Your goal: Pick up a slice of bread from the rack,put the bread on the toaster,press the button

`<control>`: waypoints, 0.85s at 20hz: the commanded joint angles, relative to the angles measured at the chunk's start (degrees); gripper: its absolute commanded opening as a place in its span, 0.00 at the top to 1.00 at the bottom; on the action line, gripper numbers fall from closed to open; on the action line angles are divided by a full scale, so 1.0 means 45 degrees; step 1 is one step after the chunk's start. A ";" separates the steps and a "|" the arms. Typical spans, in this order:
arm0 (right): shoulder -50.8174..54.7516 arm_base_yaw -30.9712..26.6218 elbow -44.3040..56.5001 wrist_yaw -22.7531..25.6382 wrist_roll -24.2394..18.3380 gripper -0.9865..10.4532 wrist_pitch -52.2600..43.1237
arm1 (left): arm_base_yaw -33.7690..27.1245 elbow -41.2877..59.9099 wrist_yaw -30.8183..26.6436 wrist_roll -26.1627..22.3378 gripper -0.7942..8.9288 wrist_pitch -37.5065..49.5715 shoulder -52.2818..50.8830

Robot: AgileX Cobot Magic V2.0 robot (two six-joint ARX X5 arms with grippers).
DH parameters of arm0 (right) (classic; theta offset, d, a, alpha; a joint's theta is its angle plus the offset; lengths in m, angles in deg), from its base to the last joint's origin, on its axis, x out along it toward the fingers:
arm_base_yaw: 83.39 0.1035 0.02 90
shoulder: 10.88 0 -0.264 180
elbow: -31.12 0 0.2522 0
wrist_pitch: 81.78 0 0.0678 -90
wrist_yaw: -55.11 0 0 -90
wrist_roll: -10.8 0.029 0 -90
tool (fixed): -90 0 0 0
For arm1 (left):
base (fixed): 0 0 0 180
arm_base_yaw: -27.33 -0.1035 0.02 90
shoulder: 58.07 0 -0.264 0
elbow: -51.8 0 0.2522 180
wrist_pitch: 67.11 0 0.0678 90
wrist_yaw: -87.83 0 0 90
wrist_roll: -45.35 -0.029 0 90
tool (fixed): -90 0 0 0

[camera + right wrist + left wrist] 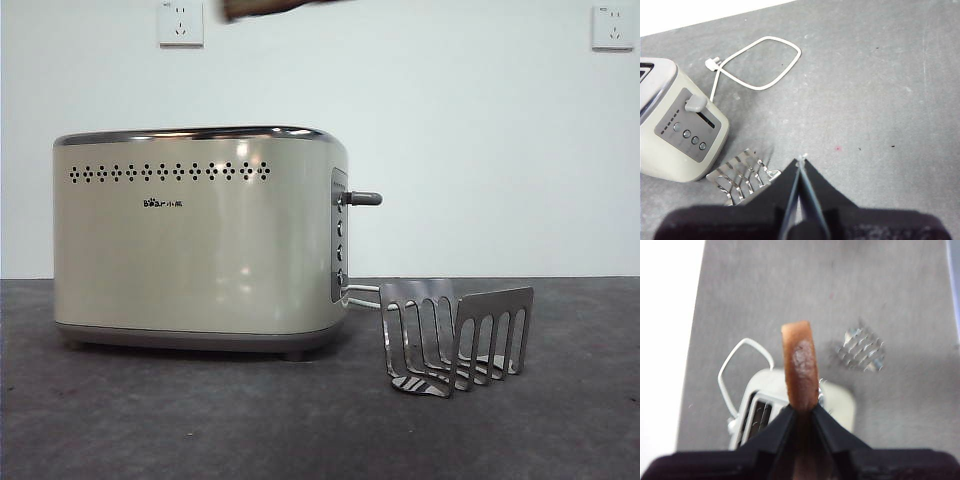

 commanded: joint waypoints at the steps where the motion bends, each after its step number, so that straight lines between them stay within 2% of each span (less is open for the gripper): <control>1: 0.0034 0.0005 -0.0044 0.0010 0.0078 0.91 -0.0029 | -0.0835 -0.0010 -0.0039 -0.1001 0.93 0.0131 -0.0049; 8: 0.0034 0.0005 -0.0044 0.0015 0.0073 0.91 -0.0029 | -0.2817 -0.0005 0.0102 -0.3677 0.93 0.0126 -0.0039; 12: 0.0034 0.0005 -0.0044 0.0053 0.0068 0.91 -0.0029 | -0.3366 0.0311 0.1447 -0.4007 0.93 0.0112 -0.0155; 14: 0.0034 0.0005 -0.0044 0.0053 0.0068 0.91 -0.0034 | -0.3361 0.0685 0.1107 -0.4571 0.93 0.0112 -0.0364; 17: 0.0029 0.0005 -0.0044 0.0107 0.0058 0.91 -0.0044 | -0.3381 0.1690 0.0826 -0.4828 0.93 0.0112 -0.0879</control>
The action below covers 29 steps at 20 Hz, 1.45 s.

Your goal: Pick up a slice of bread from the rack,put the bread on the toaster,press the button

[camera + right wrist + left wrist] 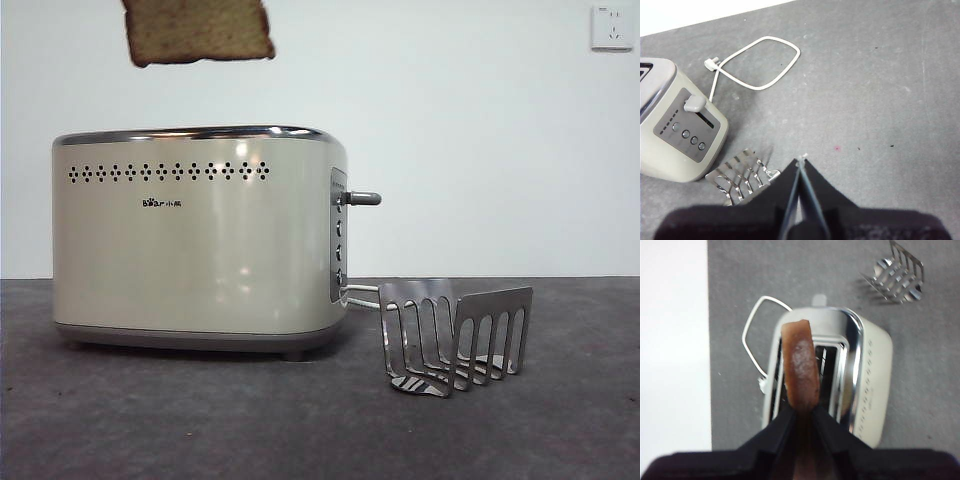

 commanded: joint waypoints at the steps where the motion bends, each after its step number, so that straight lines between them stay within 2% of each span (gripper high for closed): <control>1: 0.0029 0.0005 -0.0044 0.0121 0.0039 0.91 -0.0044 | -0.0063 0.0855 -0.0612 -0.0758 0.93 0.0073 -0.0495; 3: 0.0019 0.0005 -0.0044 0.0136 0.0010 0.91 -0.0141 | -0.0272 0.1316 -0.0733 -0.1472 0.93 0.0073 -0.0704; 7: -0.0058 0.0005 -0.0044 0.0121 -0.0034 0.91 -0.0223 | -0.0306 0.1365 -0.0656 -0.2001 0.93 0.0083 -0.0418; 12: -0.0131 0.0005 -0.0044 0.0121 -0.0083 0.91 -0.0219 | -0.0306 0.1365 -0.0656 -0.2006 0.93 0.0136 0.0379; 17: -0.0136 0.0005 -0.0044 0.0121 -0.0175 0.91 -0.0204 | -0.0306 0.1365 -0.0636 -0.2234 0.93 0.1141 0.0777; 23: -0.0136 0.0005 -0.0044 0.0121 -0.0180 0.91 -0.0121 | -0.0306 0.1365 -0.0214 -0.2336 0.93 0.0170 0.1185; 29: -0.0131 0.0005 -0.0044 0.0121 -0.0175 0.91 -0.0063 | -0.0306 0.1365 -0.0461 -0.2331 0.93 0.0384 0.1171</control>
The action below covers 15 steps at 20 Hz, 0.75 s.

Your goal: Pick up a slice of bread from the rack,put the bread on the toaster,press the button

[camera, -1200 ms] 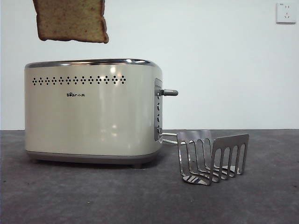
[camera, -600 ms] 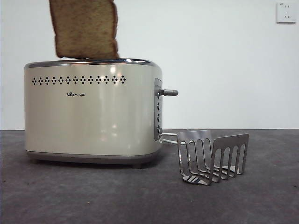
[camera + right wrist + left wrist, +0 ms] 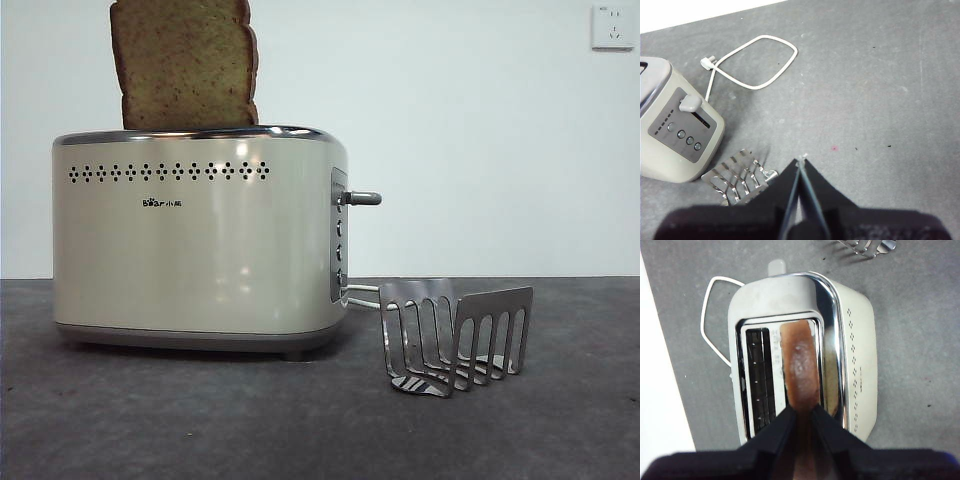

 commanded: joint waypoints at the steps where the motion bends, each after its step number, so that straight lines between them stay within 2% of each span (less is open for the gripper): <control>1: 0.0000 0.0005 -0.0044 0.0010 -0.0107 0.91 -0.0015 | -0.0015 0.0053 0.0039 -0.0146 0.93 0.0058 0.0039; 10: 0.0000 0.0005 -0.0044 0.0015 -0.0107 0.91 0.0000 | 0.0024 0.0053 0.0034 -0.0379 0.93 0.0092 -0.0175; 15: -0.0097 0.0005 -0.0044 0.0010 -0.0102 0.91 -0.0131 | 0.0024 0.0053 0.0457 -0.0330 0.93 0.0015 -0.0262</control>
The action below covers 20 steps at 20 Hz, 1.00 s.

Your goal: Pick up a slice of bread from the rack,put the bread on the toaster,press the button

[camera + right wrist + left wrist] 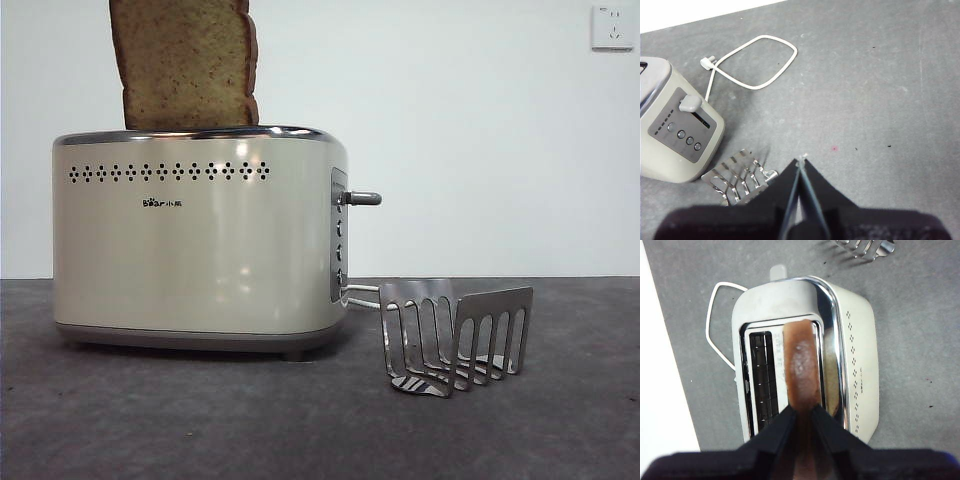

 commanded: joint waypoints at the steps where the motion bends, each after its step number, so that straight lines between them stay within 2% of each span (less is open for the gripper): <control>1: -0.0112 0.0005 -0.0044 0.0010 -0.0102 0.91 -0.0083 | 0.0029 0.0053 0.0151 -0.0102 0.93 -0.0019 -0.0034; 6: -0.0525 0.0005 -0.0044 -0.0010 -0.0068 0.91 -0.0311 | 0.0000 0.0053 0.0151 -0.0121 0.93 0.0107 0.0092; 9: -0.0602 0.0005 -0.0044 -0.0136 -0.0058 0.91 -0.0330 | -0.0321 0.0053 0.0141 -0.0578 0.93 0.0476 0.0520; 20: -0.0597 0.0005 -0.0044 -0.0141 -0.0131 0.91 -0.0296 | -0.1020 0.0053 0.0374 -0.0466 0.93 0.0937 0.2220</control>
